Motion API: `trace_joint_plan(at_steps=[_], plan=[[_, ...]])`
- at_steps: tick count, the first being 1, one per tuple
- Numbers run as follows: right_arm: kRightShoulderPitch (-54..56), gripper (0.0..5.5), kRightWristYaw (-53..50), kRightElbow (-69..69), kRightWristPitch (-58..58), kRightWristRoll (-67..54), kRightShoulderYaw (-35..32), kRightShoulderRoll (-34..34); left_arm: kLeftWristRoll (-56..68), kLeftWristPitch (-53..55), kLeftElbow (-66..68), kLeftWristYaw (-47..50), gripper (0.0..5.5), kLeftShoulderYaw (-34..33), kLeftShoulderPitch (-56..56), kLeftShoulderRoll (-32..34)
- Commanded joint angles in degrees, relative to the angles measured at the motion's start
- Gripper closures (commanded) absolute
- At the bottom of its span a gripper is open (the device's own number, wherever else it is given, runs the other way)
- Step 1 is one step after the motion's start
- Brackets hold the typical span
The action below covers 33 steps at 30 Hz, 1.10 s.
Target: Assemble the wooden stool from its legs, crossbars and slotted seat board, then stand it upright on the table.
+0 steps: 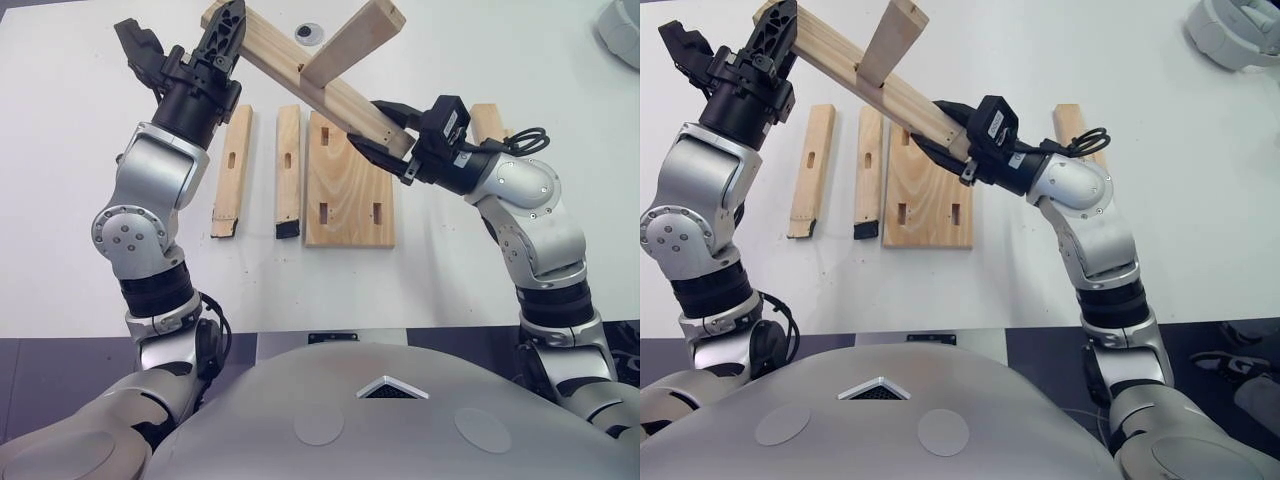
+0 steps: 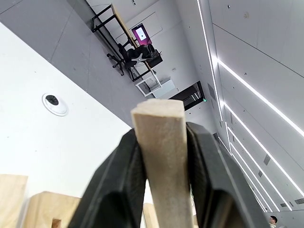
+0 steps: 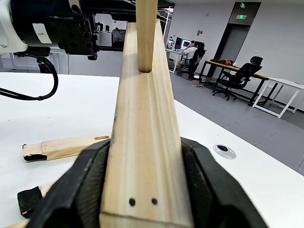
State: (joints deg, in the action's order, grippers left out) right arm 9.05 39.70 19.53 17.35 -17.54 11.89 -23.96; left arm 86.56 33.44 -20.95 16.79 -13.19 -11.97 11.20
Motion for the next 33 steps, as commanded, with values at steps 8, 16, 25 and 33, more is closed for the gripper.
trace_joint_plan(at_steps=[8,16,25,33], plan=[[0.0,2.9,-3.1,-1.2,0.1,2.3,-0.6,0.9,-4.7,-1.1,-1.1,0.6,4.42,-1.9,-1.3,1.7],[-1.3,1.51,-4.4,-3.3,0.1,4.3,-1.3,-0.1,-10.2,0.4,-4.5,2.4,4.47,-2.0,-2.3,5.3],[-10.5,1.46,9.0,-1.3,-3.1,1.7,-5.0,-12.6,-9.4,6.5,-15.9,19.3,4.48,-1.8,1.0,10.7],[-15.3,1.46,13.8,6.1,-2.4,-0.1,-0.4,-13.8,0.9,6.3,-21.8,29.7,4.48,0.2,2.8,13.9]])
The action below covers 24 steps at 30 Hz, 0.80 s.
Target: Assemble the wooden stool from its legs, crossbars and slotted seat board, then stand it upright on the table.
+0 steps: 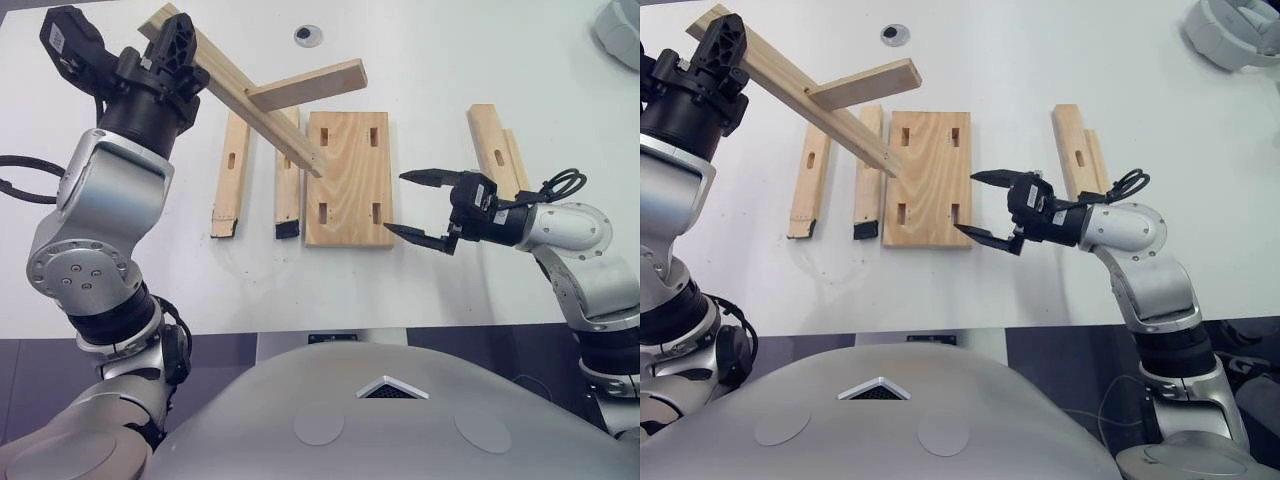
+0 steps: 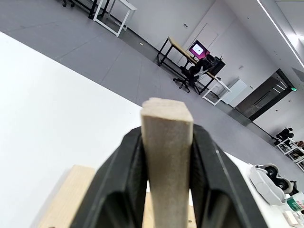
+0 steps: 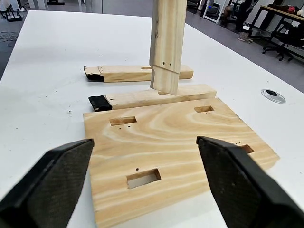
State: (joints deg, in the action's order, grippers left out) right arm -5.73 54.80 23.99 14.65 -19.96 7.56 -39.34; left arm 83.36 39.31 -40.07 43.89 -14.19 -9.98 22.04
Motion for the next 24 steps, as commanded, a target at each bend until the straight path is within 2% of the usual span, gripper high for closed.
trace_joint_plan(at_steps=[1,9,18,24], plan=[[-0.6,1.46,-1.9,1.9,0.2,3.1,5.0,2.1,5.4,0.6,-3.3,3.2,4.48,1.4,1.2,4.3],[-1.4,1.46,-6.2,1.4,-0.5,6.1,5.9,3.7,9.7,-2.2,-5.5,6.9,4.48,4.2,4.4,8.1],[-2.2,1.46,-5.7,1.3,-0.5,7.3,7.0,3.6,3.6,-4.2,-6.1,6.8,4.48,6.7,10.7,7.9],[-2.2,1.46,-6.4,1.6,-0.2,7.4,8.0,4.5,-2.0,-5.7,-6.3,5.9,4.48,8.3,9.9,6.6]])
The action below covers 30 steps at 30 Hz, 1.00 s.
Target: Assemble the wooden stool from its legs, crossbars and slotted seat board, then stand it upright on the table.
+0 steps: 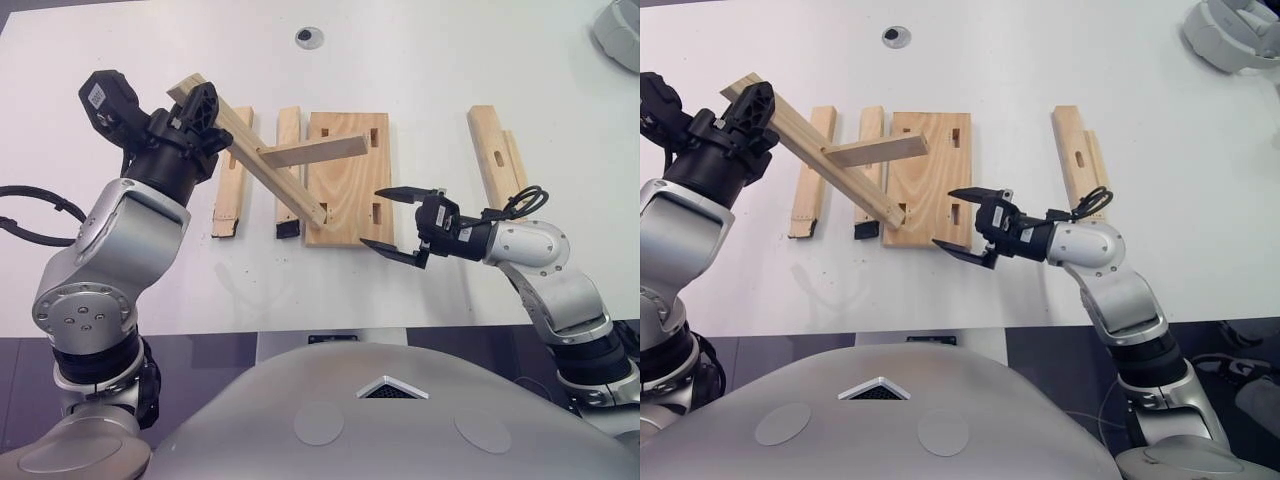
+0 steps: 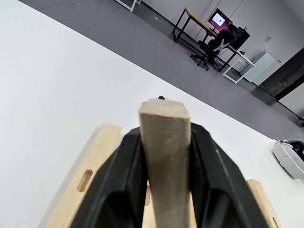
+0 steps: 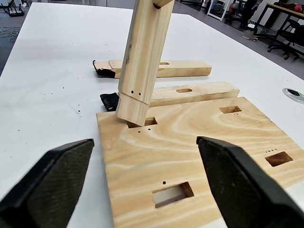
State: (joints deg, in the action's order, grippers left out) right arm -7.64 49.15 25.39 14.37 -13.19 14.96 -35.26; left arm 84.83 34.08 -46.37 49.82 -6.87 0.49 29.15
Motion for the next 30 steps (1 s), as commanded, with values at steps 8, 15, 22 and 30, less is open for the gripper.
trace_joint_plan(at_steps=[8,15,22,30], plan=[[0.0,1.46,-1.6,-0.4,0.1,0.6,1.4,1.1,-13.3,-1.5,2.7,-3.4,4.48,5.0,-5.5,-6.2],[0.3,1.46,-2.6,-1.3,0.0,0.9,1.5,2.1,-21.6,0.1,2.1,-9.1,4.48,7.0,-4.1,-8.5],[-0.4,1.46,-2.9,-2.0,-0.3,1.0,0.8,1.9,-15.7,2.3,-1.7,-6.7,4.48,0.6,-3.0,-5.6],[-0.2,1.46,-3.4,-2.7,-0.2,0.8,0.8,2.0,-15.6,1.0,0.1,-6.1,4.48,2.0,1.1,-11.7]])
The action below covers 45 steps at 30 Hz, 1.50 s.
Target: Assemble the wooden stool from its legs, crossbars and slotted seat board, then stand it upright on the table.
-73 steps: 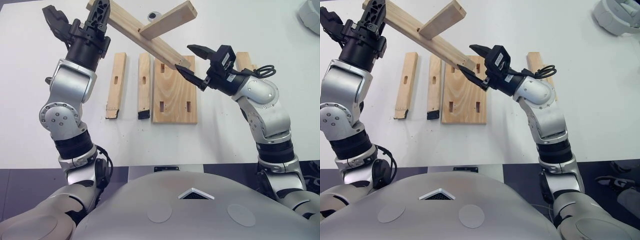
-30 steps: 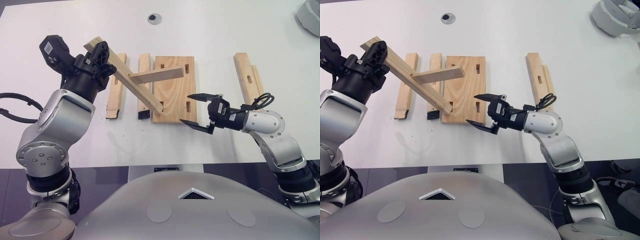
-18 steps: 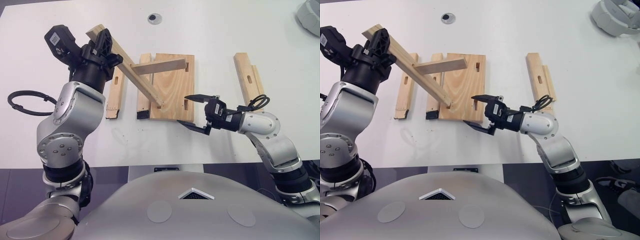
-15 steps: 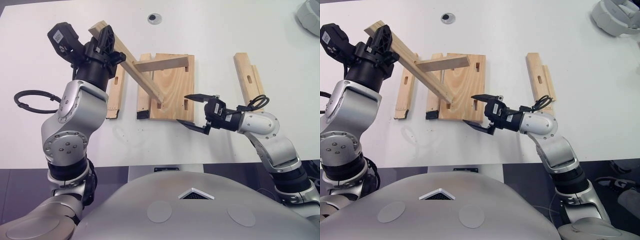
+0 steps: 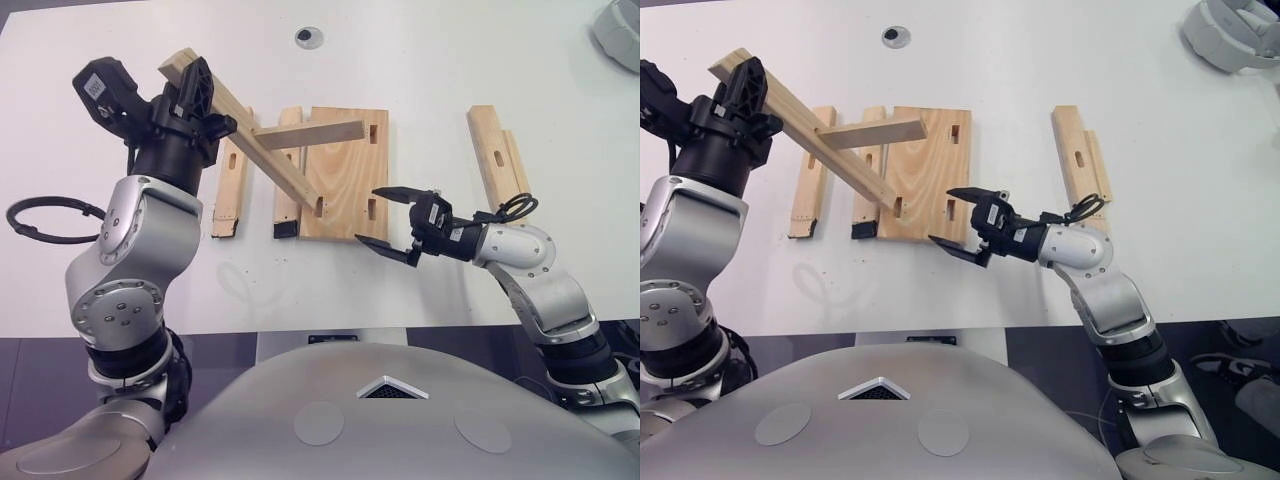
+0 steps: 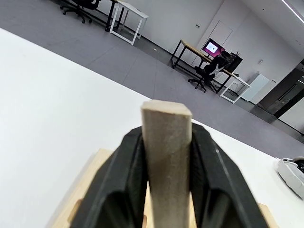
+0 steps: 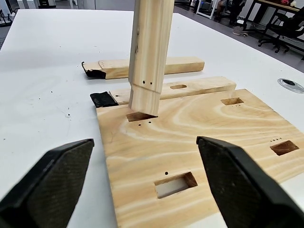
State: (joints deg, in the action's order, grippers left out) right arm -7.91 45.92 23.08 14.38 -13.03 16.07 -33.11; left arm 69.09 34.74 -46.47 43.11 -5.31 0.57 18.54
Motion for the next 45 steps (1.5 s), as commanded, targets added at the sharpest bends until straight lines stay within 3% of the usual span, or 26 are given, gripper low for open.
trace_joint_plan(at_steps=[1,7,16,26,45], plan=[[0.1,1.46,-0.2,-0.5,-0.3,0.7,-0.3,-0.1,0.0,0.5,0.1,0.6,4.48,0.6,1.2,-1.2],[-0.2,1.46,-0.6,-0.6,-0.3,0.8,-0.2,0.1,-2.3,1.4,-0.4,0.4,4.48,0.5,1.1,-0.8],[-0.8,1.46,-1.4,-1.2,-0.5,2.1,0.6,1.0,6.3,1.3,-1.3,6.1,4.48,-1.8,-6.1,1.9],[-1.5,1.46,-1.4,-1.0,-0.6,2.4,0.6,1.3,10.5,0.6,-0.7,9.3,4.48,-0.5,-2.4,2.6],[-1.7,1.46,-1.7,-1.2,-0.6,2.8,1.7,2.0,-8.3,-0.1,4.5,1.3,4.48,4.4,-2.6,-2.7]])
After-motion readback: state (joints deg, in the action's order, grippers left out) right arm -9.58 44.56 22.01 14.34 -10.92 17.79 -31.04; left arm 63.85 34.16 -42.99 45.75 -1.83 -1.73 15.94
